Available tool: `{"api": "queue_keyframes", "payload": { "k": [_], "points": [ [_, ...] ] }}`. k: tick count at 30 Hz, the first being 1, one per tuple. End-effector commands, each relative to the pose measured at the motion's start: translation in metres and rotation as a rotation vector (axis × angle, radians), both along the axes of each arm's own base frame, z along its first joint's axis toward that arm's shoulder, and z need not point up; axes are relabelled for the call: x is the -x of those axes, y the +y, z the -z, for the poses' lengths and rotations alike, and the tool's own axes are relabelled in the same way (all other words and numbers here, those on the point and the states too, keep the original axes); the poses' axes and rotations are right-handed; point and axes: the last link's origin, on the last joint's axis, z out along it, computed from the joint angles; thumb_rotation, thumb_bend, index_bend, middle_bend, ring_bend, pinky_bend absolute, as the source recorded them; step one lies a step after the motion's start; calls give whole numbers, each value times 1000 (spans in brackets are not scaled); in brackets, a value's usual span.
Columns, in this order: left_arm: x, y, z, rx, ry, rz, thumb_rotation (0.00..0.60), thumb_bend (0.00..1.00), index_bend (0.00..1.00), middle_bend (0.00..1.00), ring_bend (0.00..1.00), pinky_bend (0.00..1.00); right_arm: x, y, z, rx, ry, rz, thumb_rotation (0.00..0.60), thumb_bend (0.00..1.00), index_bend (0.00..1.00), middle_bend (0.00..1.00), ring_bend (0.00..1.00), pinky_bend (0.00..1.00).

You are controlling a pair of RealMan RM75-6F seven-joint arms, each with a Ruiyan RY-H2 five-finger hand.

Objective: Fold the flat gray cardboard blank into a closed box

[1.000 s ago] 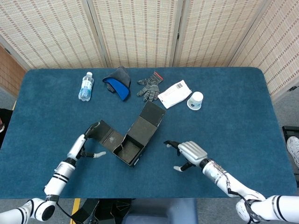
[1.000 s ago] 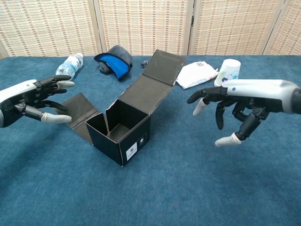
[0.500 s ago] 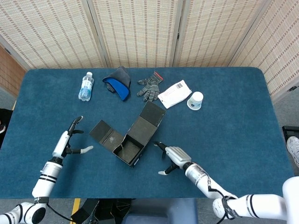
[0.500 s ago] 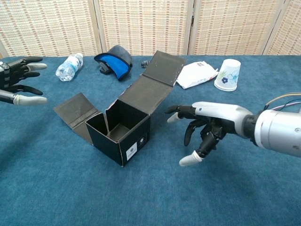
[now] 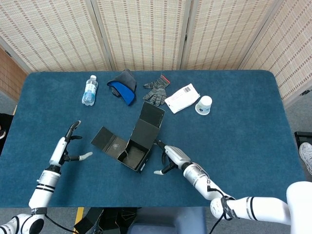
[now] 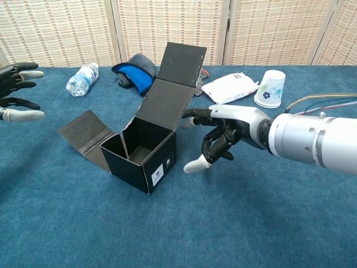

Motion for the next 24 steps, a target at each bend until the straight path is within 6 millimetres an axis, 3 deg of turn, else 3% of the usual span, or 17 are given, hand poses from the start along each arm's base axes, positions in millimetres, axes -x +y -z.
{"api": "queue_keyframes", "payload": {
  "k": [1,11,15,24],
  "points": [
    [0,0,-1,-1,4,0,600,95,16,0,0,251,-8,-15,2,-1,-3,2,600,44,0,69,579,785],
    [2,2,-4,4,1,-14,600,95,5,0,0,251,-36,-59,5,16,23,-41,600,44,0,84,590,785],
    [2,1,-5,5,2,-10,600,96,2,0,0,251,-29,-54,-1,27,27,-46,600,44,0,84,590,784],
    [2,2,-3,19,-11,-5,600,95,1,0,0,251,6,-26,-15,79,29,3,600,29,0,69,593,785]
  ]
}}
